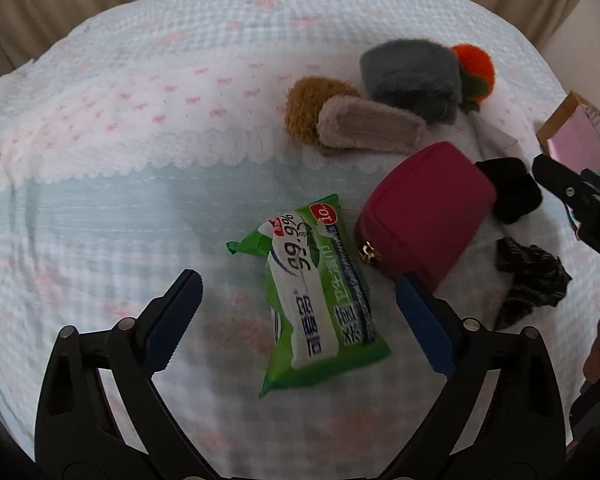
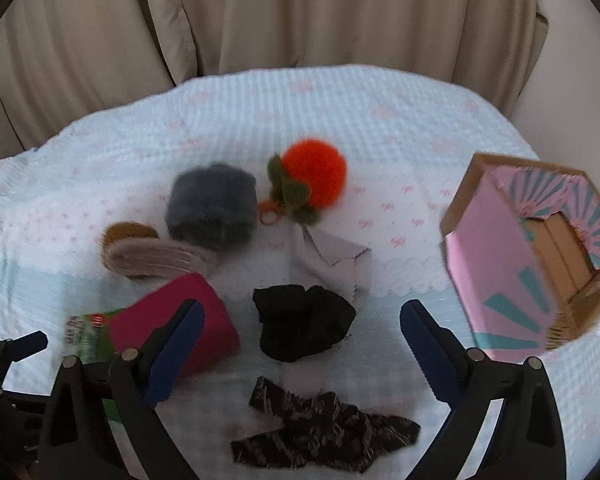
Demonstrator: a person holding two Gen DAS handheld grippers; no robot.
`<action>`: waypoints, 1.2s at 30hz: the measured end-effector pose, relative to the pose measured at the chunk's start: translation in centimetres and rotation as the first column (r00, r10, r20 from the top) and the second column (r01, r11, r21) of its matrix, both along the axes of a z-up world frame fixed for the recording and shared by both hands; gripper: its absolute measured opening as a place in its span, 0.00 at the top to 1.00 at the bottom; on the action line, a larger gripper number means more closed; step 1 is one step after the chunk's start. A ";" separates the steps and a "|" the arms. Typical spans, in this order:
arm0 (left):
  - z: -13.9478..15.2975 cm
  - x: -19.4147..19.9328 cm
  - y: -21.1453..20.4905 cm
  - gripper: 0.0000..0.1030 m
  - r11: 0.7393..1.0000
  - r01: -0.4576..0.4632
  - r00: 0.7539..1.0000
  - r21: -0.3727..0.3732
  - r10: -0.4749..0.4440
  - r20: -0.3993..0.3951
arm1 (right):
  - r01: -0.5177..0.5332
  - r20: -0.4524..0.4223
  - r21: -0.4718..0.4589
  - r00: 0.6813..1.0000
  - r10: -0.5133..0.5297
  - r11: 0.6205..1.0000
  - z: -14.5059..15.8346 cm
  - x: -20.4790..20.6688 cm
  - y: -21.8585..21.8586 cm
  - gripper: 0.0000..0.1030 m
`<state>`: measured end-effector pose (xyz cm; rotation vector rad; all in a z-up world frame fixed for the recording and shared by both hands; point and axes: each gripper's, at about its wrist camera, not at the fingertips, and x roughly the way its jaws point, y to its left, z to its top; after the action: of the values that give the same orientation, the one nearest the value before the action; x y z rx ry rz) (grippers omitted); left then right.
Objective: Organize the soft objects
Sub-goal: 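Grasp the green wet-wipes pack with the left tool while the right tool grasps the black sock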
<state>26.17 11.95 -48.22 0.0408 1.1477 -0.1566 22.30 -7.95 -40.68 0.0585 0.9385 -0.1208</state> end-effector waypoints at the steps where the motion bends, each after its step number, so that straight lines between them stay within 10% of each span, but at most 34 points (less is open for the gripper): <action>1: -0.1 0.0 0.0 0.07 1.000 0.000 1.000 0.000 0.000 -0.004 | 0.002 -0.008 0.000 1.000 -0.002 1.000 -0.6 0.3 0.0 0.12; 13: -2.3 0.8 -0.8 0.51 0.999 0.029 0.999 0.023 -0.029 -0.021 | -0.023 -0.072 0.008 0.997 0.023 1.000 -4.6 2.6 0.3 0.48; 21: -1.9 0.9 -0.2 0.59 1.000 0.014 1.000 0.015 -0.014 -0.025 | -0.011 -0.082 0.011 0.997 0.012 1.000 -5.0 2.6 0.3 0.73; 36: 4.8 0.9 2.7 0.62 0.999 -0.033 0.999 -0.028 0.034 0.030 | -0.008 -0.009 0.039 1.000 0.009 0.999 1.2 0.8 -0.2 0.79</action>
<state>27.02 14.65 -43.47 -0.0007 1.1149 -0.1420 23.14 -8.10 -39.49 0.0905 0.9501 -0.0948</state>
